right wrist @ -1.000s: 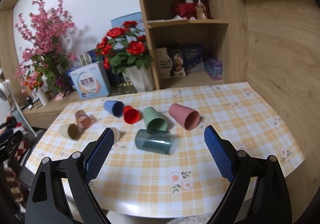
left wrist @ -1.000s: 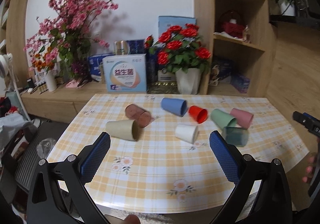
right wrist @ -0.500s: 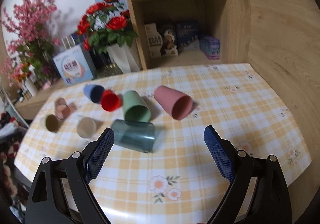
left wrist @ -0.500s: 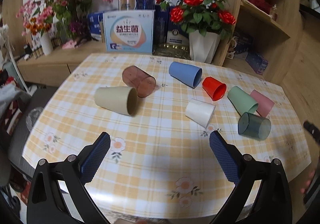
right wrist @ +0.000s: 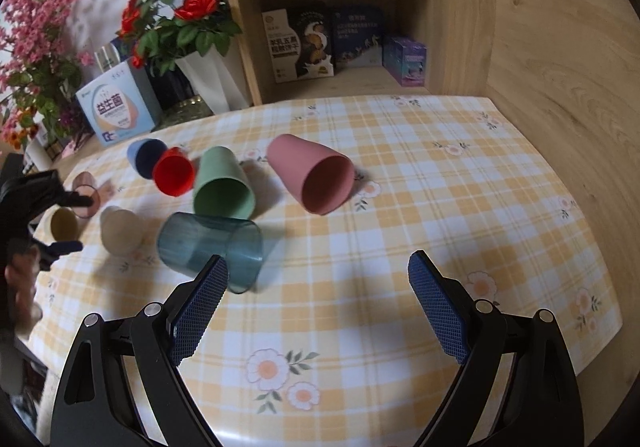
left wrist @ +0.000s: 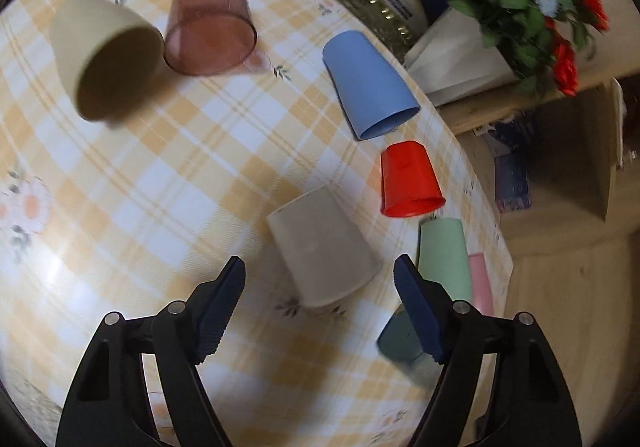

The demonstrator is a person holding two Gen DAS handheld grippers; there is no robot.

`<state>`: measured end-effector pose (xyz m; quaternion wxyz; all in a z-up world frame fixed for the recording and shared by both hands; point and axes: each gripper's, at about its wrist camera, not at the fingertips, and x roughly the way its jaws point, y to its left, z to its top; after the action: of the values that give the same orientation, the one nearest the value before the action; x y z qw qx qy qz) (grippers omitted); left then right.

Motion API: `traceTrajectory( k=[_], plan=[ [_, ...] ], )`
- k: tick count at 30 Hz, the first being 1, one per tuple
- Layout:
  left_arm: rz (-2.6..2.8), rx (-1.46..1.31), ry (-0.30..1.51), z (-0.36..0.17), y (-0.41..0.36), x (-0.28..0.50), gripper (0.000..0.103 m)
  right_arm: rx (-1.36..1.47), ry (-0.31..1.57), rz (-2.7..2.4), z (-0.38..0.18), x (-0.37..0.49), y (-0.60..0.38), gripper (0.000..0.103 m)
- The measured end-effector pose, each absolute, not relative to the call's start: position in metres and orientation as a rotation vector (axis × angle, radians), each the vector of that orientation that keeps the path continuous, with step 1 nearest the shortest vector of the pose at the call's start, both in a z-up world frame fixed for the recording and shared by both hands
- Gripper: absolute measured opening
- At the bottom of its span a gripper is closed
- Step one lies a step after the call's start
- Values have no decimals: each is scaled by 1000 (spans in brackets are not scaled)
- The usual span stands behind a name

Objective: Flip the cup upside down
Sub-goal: 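Close the left gripper around the white cup's base, then lift the white cup and rotate it rim-down with the left gripper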

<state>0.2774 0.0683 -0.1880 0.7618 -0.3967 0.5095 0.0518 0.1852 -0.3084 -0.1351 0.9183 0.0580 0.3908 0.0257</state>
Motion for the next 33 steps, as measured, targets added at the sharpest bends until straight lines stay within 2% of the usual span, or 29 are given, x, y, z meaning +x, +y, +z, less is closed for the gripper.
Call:
traceTrajectory(
  k=[11, 12, 13, 17, 21, 33],
  plan=[
    [228, -971, 1143, -225, 61, 312, 73, 145, 854, 30, -157, 199, -324, 88],
    [215, -961, 1140, -224, 59, 315, 69, 148, 856, 30, -159, 199, -325, 88],
    [213, -955, 1144, -224, 58, 315, 60, 149, 857, 29, -159, 198, -325, 88],
    [200, -900, 1138, -222, 52, 312, 58, 159, 853, 28, -158, 197, -327, 88],
    [153, -823, 1135, -216, 49, 295, 54, 174, 841, 25, -154, 193, -330, 88],
    [14, -757, 1226, -199, 31, 220, 54, 224, 820, 29, -148, 175, -335, 88]
  ],
)
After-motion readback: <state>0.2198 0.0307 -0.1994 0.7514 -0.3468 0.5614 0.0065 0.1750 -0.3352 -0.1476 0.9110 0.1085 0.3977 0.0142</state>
